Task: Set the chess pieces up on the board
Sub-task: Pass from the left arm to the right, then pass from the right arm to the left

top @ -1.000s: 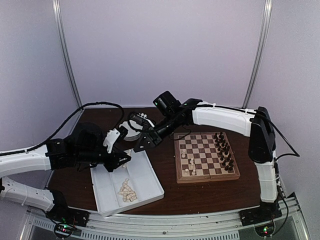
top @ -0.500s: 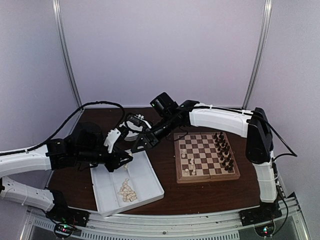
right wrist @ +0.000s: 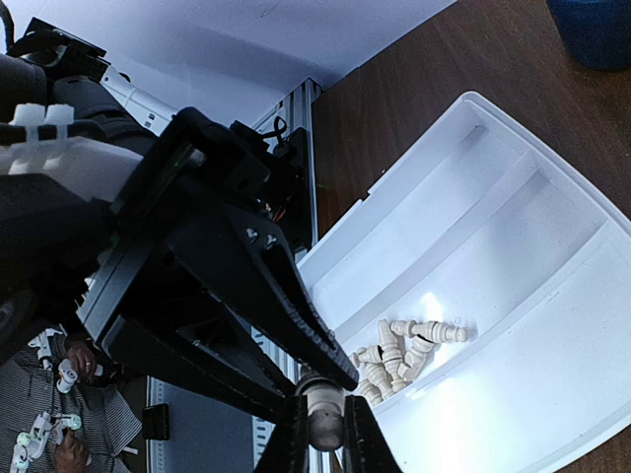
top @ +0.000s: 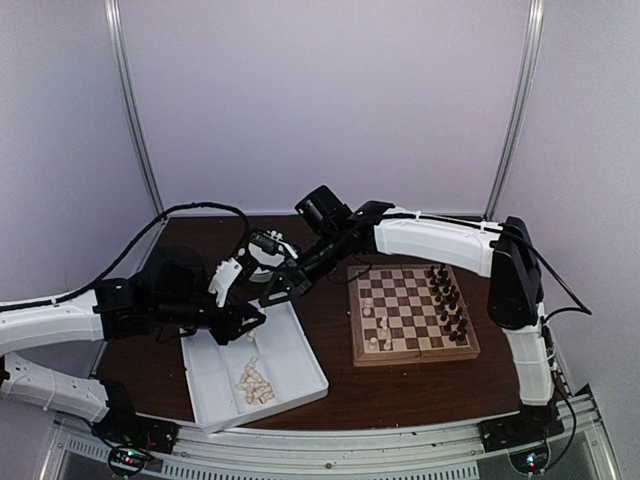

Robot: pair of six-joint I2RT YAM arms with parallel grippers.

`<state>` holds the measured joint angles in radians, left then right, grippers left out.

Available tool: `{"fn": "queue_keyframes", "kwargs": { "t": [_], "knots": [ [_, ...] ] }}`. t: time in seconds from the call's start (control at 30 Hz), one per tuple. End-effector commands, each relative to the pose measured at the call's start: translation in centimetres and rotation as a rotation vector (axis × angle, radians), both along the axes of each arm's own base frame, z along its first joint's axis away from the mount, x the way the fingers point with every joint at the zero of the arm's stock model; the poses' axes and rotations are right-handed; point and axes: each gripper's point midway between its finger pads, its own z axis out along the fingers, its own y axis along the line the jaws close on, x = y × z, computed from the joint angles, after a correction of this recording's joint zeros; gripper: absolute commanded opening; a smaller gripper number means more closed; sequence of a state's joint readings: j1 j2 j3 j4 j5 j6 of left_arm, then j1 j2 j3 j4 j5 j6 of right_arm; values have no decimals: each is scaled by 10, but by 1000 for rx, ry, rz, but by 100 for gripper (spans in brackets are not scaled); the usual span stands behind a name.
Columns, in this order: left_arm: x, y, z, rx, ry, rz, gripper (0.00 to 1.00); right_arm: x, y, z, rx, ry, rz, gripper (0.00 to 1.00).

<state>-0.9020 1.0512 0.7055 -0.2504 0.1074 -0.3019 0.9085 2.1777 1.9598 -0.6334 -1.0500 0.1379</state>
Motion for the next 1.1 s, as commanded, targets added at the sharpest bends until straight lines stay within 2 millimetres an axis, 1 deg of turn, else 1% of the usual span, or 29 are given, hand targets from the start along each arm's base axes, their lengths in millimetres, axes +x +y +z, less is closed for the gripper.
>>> {"fn": "queue_keyframes", "kwargs": {
  "t": [0.0,0.1,0.23,0.33,0.47,0.6,0.77,0.93,0.97,1.0,1.07],
  "knots": [
    [9,3,5,-21,-34,44,27,0,4,9,18,-31,4,8],
    [10,5,-1,-4,-30,54,37,1,4,9,17,-33,1,7],
    [9,8,-8,12,-24,57,43,3,3,10,18,-39,-1,7],
    [8,9,-12,22,-15,55,44,3,4,10,16,-42,-2,7],
    [3,9,-17,27,2,40,38,7,2,11,16,-48,-9,7],
    [1,9,-21,29,12,30,25,9,0,11,12,-60,-15,8],
    [0,6,-18,14,6,20,12,11,-1,9,4,-71,-20,8],
    [4,6,-17,6,-15,29,8,16,-4,10,2,-78,-30,8],
    [5,6,-17,5,-18,32,8,16,-4,11,4,-79,-31,8],
    [5,6,-18,5,-19,33,12,16,-5,11,4,-79,-32,8],
    [7,6,-19,9,-19,42,28,16,-5,11,4,-78,-32,8]
  ]
}}
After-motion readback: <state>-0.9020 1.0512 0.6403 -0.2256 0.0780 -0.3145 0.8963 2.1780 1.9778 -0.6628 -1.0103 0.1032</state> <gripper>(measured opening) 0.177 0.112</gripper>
